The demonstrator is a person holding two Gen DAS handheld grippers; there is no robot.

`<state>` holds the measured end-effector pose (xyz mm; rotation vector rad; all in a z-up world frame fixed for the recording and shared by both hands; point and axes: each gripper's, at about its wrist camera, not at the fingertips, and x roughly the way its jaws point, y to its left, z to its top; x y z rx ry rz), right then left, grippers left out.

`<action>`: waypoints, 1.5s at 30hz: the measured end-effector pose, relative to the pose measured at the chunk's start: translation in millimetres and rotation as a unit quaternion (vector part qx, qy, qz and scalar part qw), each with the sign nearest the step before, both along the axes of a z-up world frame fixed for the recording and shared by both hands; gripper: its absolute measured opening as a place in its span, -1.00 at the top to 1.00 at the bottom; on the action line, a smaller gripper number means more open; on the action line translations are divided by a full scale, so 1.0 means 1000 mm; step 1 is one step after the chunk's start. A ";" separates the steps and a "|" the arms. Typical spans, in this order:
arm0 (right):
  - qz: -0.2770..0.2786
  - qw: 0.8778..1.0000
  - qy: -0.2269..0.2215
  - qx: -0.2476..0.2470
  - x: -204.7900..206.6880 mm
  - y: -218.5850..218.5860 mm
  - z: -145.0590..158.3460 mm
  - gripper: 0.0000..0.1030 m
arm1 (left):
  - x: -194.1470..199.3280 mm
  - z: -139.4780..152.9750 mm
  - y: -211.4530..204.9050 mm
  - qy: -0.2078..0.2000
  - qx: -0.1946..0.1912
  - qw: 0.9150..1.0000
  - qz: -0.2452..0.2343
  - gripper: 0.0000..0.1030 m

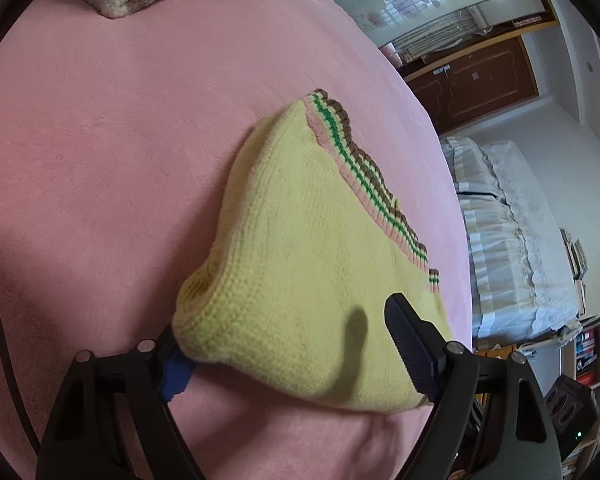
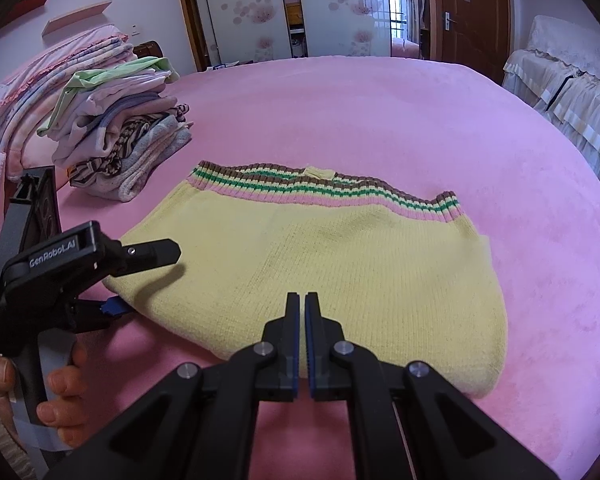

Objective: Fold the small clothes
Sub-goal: 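Fold one side of the cardigan over the other with both tools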

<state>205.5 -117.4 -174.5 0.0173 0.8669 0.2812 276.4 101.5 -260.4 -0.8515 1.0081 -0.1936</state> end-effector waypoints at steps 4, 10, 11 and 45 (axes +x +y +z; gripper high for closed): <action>0.001 1.000 -0.001 0.002 0.004 0.005 0.001 0.95 | 0.000 -0.003 0.004 0.002 0.019 1.000 0.007 0.10; -0.004 1.000 -0.007 0.003 0.015 0.017 0.002 0.95 | 0.000 0.009 -0.006 -0.019 0.046 0.999 -0.001 0.49; -0.008 1.000 -0.008 0.004 0.018 0.019 0.002 0.95 | -0.001 0.014 -0.011 -0.027 0.058 0.998 -0.002 0.52; -0.006 0.999 0.038 0.037 0.037 0.014 -0.037 0.95 | -0.017 0.082 -0.055 -0.118 0.128 0.984 -0.050 0.59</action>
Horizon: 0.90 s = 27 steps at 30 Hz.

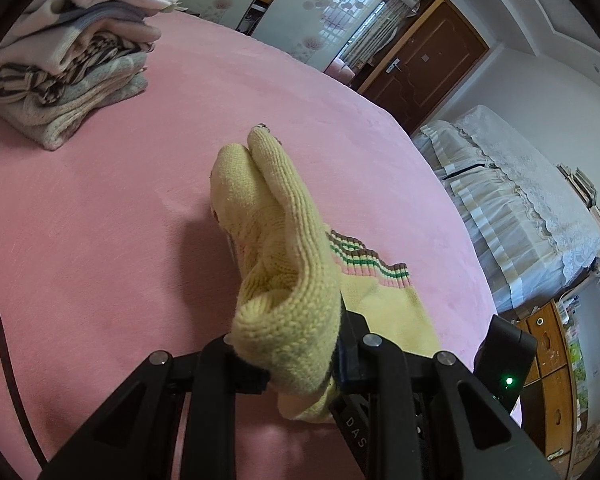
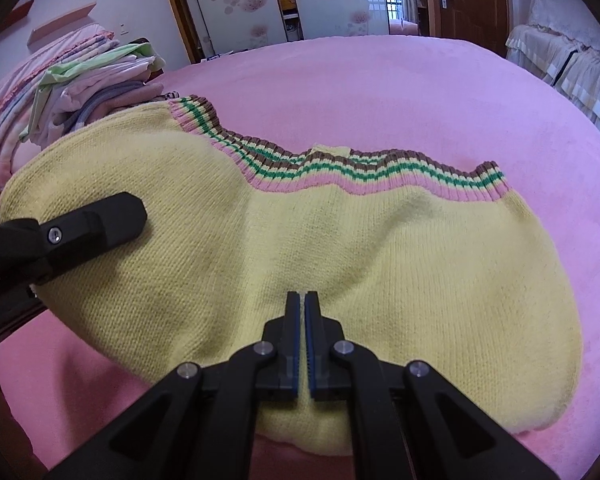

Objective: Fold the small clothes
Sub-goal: 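Fold one side of the cardigan over the other with both tools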

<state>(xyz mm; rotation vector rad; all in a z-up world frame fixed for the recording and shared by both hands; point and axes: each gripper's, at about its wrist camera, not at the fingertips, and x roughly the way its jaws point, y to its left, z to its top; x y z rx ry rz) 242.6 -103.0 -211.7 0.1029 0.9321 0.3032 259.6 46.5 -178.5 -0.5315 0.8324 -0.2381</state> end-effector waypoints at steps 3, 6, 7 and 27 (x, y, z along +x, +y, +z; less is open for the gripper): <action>-0.002 0.999 0.011 0.030 0.000 -0.012 0.005 0.96 | 0.001 0.009 -0.012 -0.009 0.011 1.000 -0.008 0.59; -0.016 0.999 0.016 0.050 -0.006 -0.031 0.011 0.96 | 0.002 0.019 -0.030 -0.020 0.024 0.999 -0.018 0.59; -0.019 0.998 0.014 0.059 -0.010 -0.040 0.015 0.96 | 0.003 0.022 -0.037 -0.022 0.026 0.999 -0.023 0.59; -0.141 0.989 -0.017 0.041 -0.060 -0.184 0.029 0.95 | -0.013 0.013 -0.190 -0.015 0.160 0.980 -0.120 0.22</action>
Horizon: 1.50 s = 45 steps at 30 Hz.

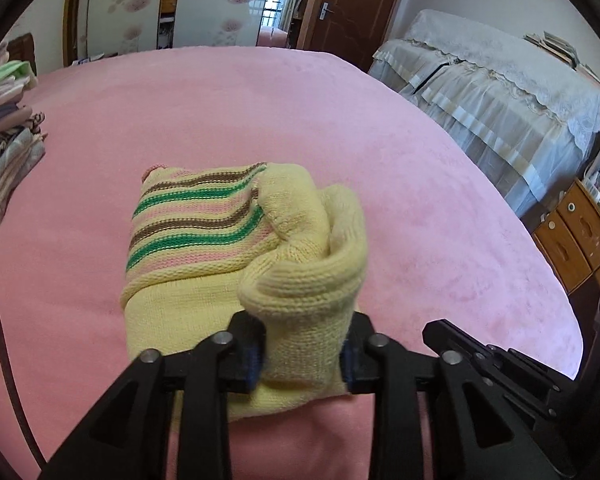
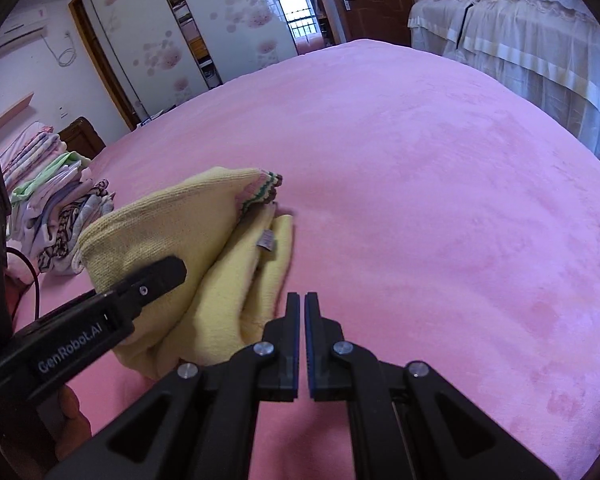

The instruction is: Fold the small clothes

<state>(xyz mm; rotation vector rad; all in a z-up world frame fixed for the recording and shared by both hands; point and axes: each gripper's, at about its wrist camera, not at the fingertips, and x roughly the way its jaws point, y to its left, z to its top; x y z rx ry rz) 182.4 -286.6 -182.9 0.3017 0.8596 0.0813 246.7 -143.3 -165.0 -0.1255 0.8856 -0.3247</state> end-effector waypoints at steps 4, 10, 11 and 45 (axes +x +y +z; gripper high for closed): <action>-0.003 1.000 0.001 0.007 0.002 -0.011 -0.002 0.96 | -0.010 0.007 -0.005 0.000 -0.022 1.000 -0.013 -0.11; -0.004 1.000 -0.002 0.009 -0.004 -0.018 0.001 0.96 | -0.022 0.015 -0.010 -0.002 -0.031 0.999 -0.030 -0.15; -0.004 1.000 -0.003 0.009 -0.005 -0.019 0.002 0.96 | -0.022 0.014 -0.008 0.004 -0.036 0.999 -0.034 -0.18; 0.136 0.989 -0.031 -0.046 0.023 0.089 0.047 0.95 | -0.007 0.002 0.084 0.022 0.005 0.998 0.058 -0.17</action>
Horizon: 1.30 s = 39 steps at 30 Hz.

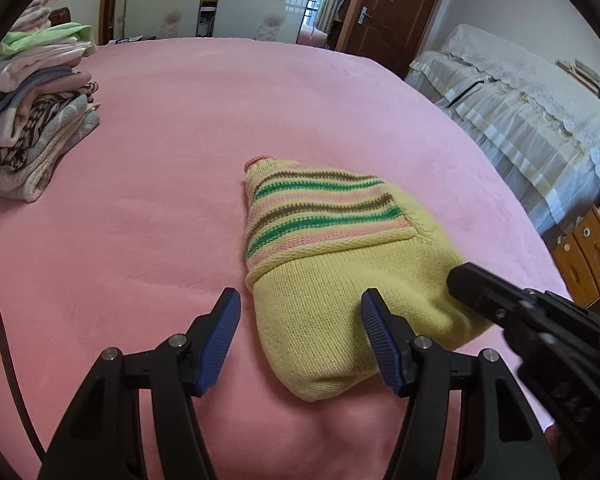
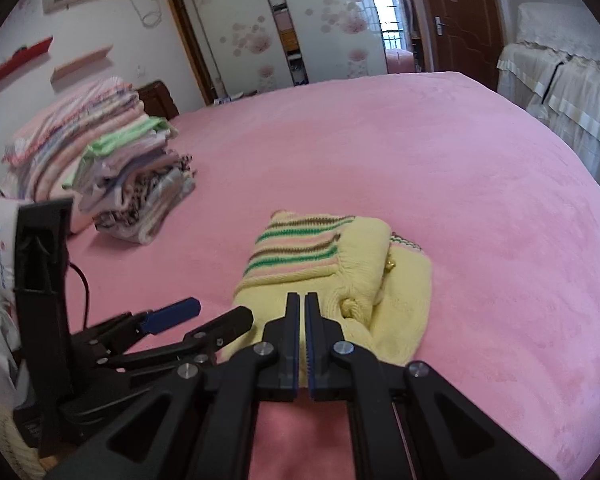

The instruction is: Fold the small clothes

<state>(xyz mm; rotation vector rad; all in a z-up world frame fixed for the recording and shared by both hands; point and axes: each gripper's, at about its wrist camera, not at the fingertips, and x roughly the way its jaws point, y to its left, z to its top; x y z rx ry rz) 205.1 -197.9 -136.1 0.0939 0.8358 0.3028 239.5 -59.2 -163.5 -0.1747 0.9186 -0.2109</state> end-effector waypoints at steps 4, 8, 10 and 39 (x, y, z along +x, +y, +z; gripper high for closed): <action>-0.028 0.998 0.048 0.015 0.004 -0.018 -0.032 1.00 | 0.003 -0.010 -0.005 0.004 0.005 1.000 -0.015 -0.25; -0.041 0.996 0.076 0.037 -0.004 -0.032 -0.057 1.00 | 0.003 -0.022 -0.003 0.011 0.001 1.000 -0.026 -0.36; -0.044 0.994 0.087 0.046 -0.007 -0.034 -0.068 1.00 | 0.004 -0.028 0.000 0.022 -0.014 0.999 -0.030 -0.36; -0.006 0.999 0.047 -0.015 -0.009 -0.015 -0.027 0.80 | 0.007 -0.009 0.014 0.053 -0.013 0.998 -0.044 -0.67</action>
